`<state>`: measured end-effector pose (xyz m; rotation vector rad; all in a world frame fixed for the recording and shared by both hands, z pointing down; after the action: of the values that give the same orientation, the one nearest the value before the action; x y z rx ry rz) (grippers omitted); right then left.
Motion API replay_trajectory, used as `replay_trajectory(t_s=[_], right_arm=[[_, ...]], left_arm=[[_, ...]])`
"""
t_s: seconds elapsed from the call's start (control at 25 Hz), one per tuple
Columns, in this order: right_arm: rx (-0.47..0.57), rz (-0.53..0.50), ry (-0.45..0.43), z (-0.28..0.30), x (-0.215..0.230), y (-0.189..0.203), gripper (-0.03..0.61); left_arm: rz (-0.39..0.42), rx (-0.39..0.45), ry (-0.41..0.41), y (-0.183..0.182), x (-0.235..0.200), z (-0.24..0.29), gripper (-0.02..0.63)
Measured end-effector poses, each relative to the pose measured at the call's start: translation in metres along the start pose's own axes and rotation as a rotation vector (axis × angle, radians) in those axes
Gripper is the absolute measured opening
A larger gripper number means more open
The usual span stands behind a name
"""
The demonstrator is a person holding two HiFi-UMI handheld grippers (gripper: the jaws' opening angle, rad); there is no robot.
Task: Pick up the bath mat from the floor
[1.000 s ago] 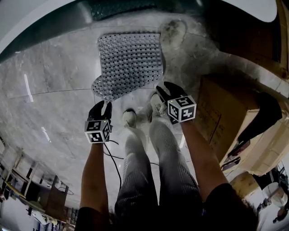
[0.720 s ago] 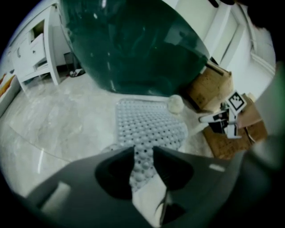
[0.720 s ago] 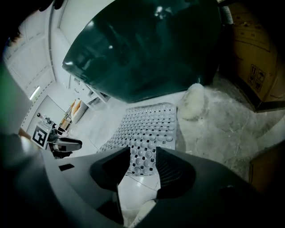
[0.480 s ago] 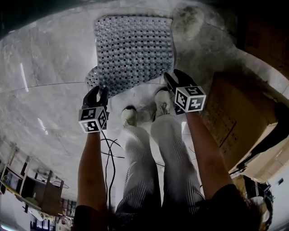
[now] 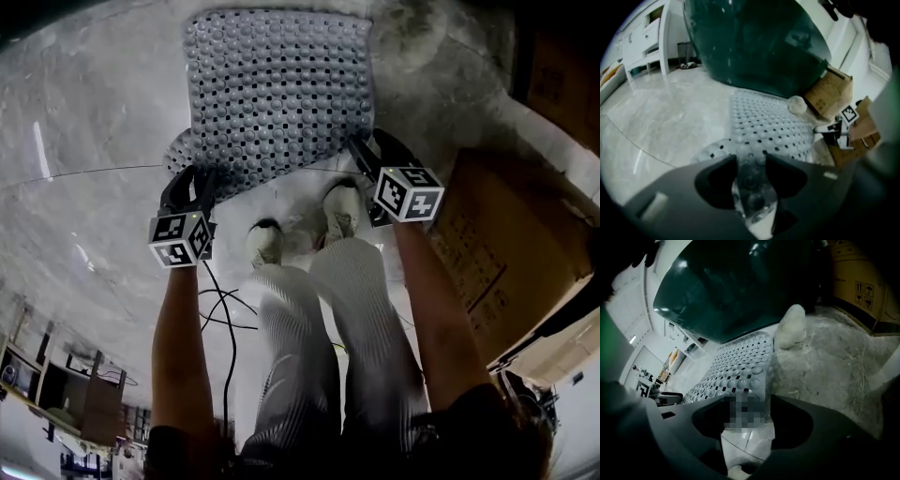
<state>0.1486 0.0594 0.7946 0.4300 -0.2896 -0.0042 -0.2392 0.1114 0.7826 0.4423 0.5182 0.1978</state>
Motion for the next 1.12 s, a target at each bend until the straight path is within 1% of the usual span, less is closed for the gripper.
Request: replay_trajectory(t_s=[0.2, 0.4, 0.6, 0.68, 0.76, 0.8, 0.88, 0.96, 1.04, 1.08, 1.12], right_arm=[[0.002, 0.001, -0.067, 0.010, 0.000, 0.000, 0.257], [-0.016, 0.015, -0.093, 0.020, 0.002, -0.002, 0.272], [-0.040, 0.043, -0.105, 0.025, 0.006, 0.003, 0.272], [-0.044, 0.056, -0.117, 0.027, 0.006, 0.003, 0.272], [-0.040, 0.062, -0.131, 0.025, 0.004, 0.001, 0.260], [-0.035, 0.058, -0.134, 0.022, 0.002, 0.000, 0.240], [-0.031, 0.045, -0.133, 0.018, 0.000, -0.002, 0.236], [-0.034, 0.032, -0.130, 0.015, -0.001, -0.004, 0.225], [-0.040, 0.019, -0.125, 0.010, -0.003, -0.006, 0.213], [-0.041, 0.014, -0.127, 0.008, -0.004, -0.007, 0.207], [-0.039, 0.009, -0.131, 0.004, -0.006, -0.009, 0.197]], left_arm=[[-0.028, 0.015, 0.009, 0.006, -0.004, 0.007, 0.202], [-0.039, 0.032, 0.009, 0.007, -0.008, 0.009, 0.222], [-0.100, 0.030, 0.026, 0.012, -0.014, 0.014, 0.262], [-0.115, 0.032, 0.041, 0.012, -0.016, 0.015, 0.262], [-0.132, 0.034, 0.058, 0.011, -0.016, 0.016, 0.243], [-0.151, 0.036, 0.065, 0.010, -0.015, 0.015, 0.239], [-0.197, 0.041, 0.070, 0.009, -0.015, 0.014, 0.236], [-0.224, 0.047, 0.067, 0.006, -0.015, 0.011, 0.235], [-0.232, 0.059, 0.042, 0.002, -0.016, 0.005, 0.223], [-0.241, 0.074, 0.020, -0.001, -0.017, 0.000, 0.175], [-0.255, 0.095, -0.001, -0.003, -0.019, -0.006, 0.109]])
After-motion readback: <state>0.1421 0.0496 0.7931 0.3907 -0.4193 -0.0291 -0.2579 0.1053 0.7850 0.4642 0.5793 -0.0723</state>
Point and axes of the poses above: the fingertips, and each gripper's own axes: z forward along the fingers, x to its right, y out of its underside, the point moved 9 cm from there along -z, backward along the fingers, and after that the axes turned 11 degrees about y, right-handed, at the moved point
